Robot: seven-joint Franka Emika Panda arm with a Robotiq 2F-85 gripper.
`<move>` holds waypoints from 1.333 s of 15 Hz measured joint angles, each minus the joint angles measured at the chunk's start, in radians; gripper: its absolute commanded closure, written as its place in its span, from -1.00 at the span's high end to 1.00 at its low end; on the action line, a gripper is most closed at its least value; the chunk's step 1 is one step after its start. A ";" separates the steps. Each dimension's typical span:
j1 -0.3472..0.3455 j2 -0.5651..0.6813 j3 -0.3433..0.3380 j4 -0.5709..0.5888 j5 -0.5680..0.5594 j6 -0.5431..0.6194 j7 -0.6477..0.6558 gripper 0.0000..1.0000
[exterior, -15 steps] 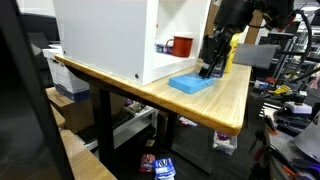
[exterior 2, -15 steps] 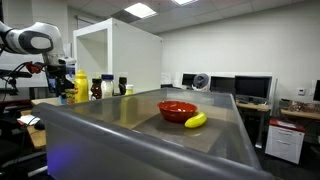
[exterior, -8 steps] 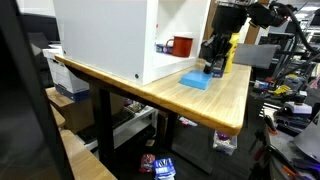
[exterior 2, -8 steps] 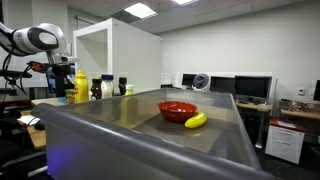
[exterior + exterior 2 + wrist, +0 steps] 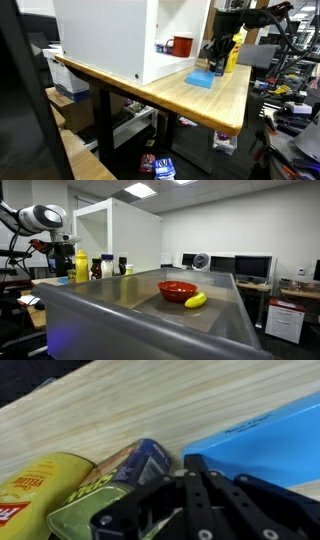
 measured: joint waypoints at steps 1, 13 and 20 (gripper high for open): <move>0.004 0.006 -0.002 0.007 -0.001 -0.007 -0.005 -1.00; 0.131 -0.068 -0.101 0.085 0.068 -0.041 -0.227 -0.48; 0.121 -0.172 -0.190 0.092 0.068 -0.114 -0.433 0.13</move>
